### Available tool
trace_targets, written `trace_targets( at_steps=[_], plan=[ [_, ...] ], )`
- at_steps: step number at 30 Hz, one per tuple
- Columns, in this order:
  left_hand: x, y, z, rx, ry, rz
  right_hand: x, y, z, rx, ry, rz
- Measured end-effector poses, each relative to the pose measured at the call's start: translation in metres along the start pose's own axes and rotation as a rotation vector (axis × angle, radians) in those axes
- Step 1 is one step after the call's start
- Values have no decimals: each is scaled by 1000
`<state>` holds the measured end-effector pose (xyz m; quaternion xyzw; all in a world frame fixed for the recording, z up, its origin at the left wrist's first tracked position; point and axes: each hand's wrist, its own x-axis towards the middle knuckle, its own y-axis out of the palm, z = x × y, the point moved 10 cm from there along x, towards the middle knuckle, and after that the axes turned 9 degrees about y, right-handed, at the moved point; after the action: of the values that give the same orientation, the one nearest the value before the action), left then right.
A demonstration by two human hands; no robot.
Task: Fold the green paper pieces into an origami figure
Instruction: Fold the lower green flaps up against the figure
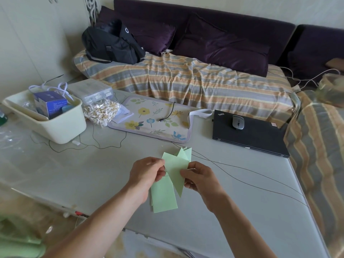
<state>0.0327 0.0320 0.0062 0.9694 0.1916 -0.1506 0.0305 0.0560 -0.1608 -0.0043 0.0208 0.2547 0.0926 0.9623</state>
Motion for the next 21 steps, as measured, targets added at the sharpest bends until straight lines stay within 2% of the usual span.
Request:
trace_targets(
  at_steps=[9, 15, 21],
  plan=[
    [-1, -2, -1, -86, -14, -42, -3, 5, 7, 40, -40, 35],
    [-5, 10, 2, -100, -52, 84, -7, 9, 7, 79, -34, 74],
    [-5, 11, 2, -66, -36, 114, -8, 12, 8, 39, -48, 65]
  ],
)
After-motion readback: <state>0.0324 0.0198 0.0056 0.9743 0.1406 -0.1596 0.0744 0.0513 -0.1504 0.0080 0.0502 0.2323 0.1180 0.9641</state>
